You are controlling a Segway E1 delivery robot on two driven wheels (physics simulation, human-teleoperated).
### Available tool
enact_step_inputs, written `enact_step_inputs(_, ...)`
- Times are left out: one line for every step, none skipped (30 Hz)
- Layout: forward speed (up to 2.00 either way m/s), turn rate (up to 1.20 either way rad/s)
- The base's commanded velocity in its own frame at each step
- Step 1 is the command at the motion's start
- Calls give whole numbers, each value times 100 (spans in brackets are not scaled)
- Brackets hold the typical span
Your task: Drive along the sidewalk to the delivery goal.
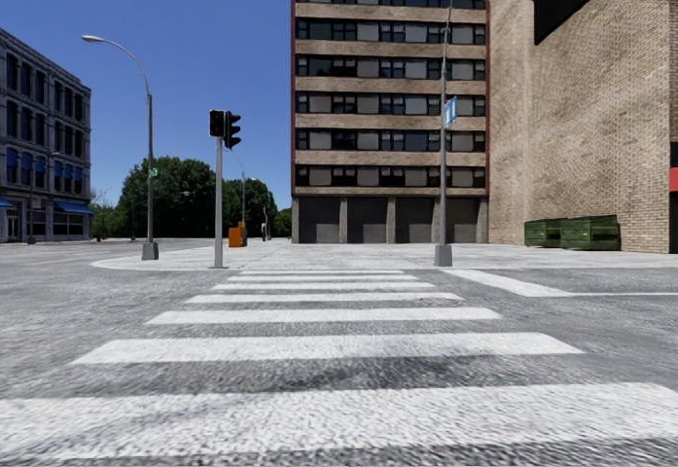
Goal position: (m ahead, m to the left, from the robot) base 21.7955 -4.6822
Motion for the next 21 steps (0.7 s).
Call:
enact_step_inputs(200, 0)
enact_step_inputs(200, 0)
enact_step_inputs(200, 0)
enact_step_inputs(200, 0)
enact_step_inputs(200, 0)
enact_step_inputs(195, 0)
enact_step_inputs(172, 0)
enact_step_inputs(161, 0)
enact_step_inputs(158, 0)
enact_step_inputs(158, 0)
enact_step_inputs(157, 0)
enact_step_inputs(157, 0)
enact_step_inputs(157, 0)
enact_step_inputs(157, 0)
enact_step_inputs(154, 0)
enact_step_inputs(153, 0)
enact_step_inputs(152, 0)
enact_step_inputs(152, 0)
enact_step_inputs(152, 0)
enact_step_inputs(152, 0)
enact_step_inputs(152, 0)
